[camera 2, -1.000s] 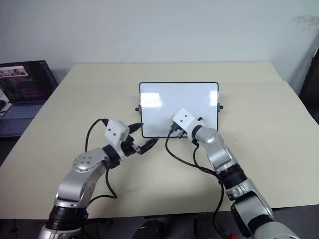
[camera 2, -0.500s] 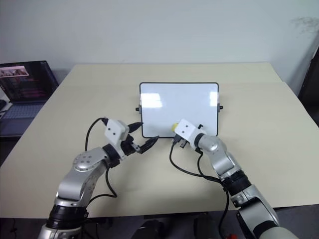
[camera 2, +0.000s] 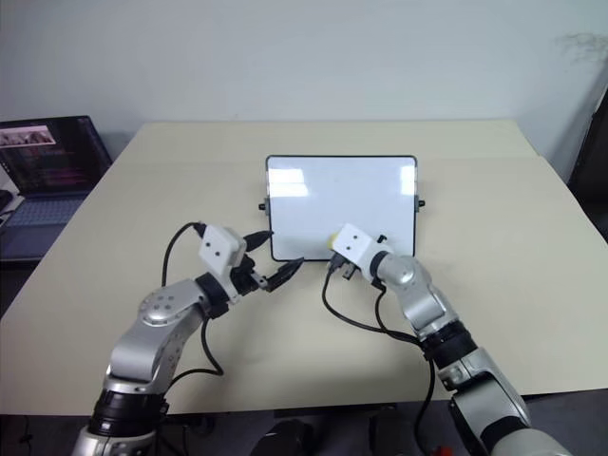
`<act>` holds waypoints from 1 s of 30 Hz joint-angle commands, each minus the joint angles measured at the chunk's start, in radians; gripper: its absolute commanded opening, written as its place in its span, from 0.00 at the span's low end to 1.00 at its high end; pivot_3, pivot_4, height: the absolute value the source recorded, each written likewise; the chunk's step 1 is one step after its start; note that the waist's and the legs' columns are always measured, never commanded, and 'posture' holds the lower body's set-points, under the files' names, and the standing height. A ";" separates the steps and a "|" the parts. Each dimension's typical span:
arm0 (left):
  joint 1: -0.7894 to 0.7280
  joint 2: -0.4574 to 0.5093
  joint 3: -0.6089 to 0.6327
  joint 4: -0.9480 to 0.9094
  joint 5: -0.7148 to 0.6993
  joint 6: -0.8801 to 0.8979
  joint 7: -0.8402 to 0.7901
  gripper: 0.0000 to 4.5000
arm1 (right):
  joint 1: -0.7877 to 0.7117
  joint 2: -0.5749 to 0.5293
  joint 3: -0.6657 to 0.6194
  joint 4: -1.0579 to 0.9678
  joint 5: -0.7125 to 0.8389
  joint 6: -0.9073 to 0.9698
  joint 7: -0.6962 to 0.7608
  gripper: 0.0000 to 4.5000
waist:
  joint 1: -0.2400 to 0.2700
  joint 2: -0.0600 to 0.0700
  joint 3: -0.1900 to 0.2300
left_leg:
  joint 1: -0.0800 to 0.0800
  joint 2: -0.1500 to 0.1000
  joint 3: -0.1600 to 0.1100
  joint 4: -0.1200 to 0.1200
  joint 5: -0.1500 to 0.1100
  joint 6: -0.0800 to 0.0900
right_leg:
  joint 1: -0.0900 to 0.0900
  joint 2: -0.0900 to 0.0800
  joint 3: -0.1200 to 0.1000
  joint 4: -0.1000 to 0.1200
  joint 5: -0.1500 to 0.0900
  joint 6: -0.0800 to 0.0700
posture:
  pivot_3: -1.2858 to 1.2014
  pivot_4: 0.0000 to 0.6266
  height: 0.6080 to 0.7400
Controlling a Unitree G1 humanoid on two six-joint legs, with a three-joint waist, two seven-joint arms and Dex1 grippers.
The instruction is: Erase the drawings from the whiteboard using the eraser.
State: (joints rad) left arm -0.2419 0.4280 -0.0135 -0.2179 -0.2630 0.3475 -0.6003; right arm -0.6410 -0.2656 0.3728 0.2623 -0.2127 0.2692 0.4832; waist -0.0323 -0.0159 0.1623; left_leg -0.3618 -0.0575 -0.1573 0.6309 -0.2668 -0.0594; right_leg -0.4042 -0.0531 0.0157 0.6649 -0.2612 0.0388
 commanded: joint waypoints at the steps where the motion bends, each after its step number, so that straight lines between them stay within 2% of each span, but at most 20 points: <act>1: -0.019 -0.001 0.003 -0.029 -0.007 -0.005 -0.001 1.00 | -0.048 -0.040 -0.084 0.077 -0.007 0.019 -0.047 0.21 | 0.000 0.000 0.000 | 0.000 0.000 0.000 0.000 0.001 0.000 | 0.000 0.000 0.000 0.000 0.001 0.000 | 0.52 0.24 1.00; 8: -0.032 -0.006 0.000 -0.018 -0.008 -0.008 -0.004 1.00 | -0.084 -0.057 -0.116 0.121 -0.004 0.004 -0.056 0.21 | 0.005 0.000 0.000 | 0.000 -0.001 -0.001 0.000 0.008 0.002 | 0.001 0.002 0.000 -0.001 0.005 0.006 | 0.52 0.24 1.00; 21: -0.042 -0.001 0.003 -0.012 -0.007 -0.009 -0.009 1.00 | -0.122 -0.051 -0.136 0.165 -0.003 -0.013 -0.073 0.21 | 0.005 0.000 0.000 | 0.000 -0.001 -0.001 0.000 0.011 0.002 | 0.001 0.002 0.000 -0.001 0.008 0.006 | 0.52 0.24 1.00; 30: -0.046 0.001 0.006 -0.010 -0.005 -0.011 -0.010 1.00 | -0.059 -0.047 -0.093 0.141 -0.012 -0.006 -0.033 0.21 | 0.005 0.000 0.000 | -0.001 -0.001 -0.001 0.000 0.011 0.002 | 0.001 0.002 0.000 -0.002 0.008 0.006 | 0.52 0.24 1.00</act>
State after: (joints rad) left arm -0.2687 0.4259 -0.0151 -0.2156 -0.2632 0.3472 -0.6061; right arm -0.7291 -0.2931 0.2885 0.3759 -0.2126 0.2336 0.4515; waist -0.0277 -0.0162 0.1625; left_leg -0.3623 -0.0588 -0.1583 0.6304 -0.2553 -0.0571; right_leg -0.4029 -0.0514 0.0155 0.6632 -0.2531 0.0444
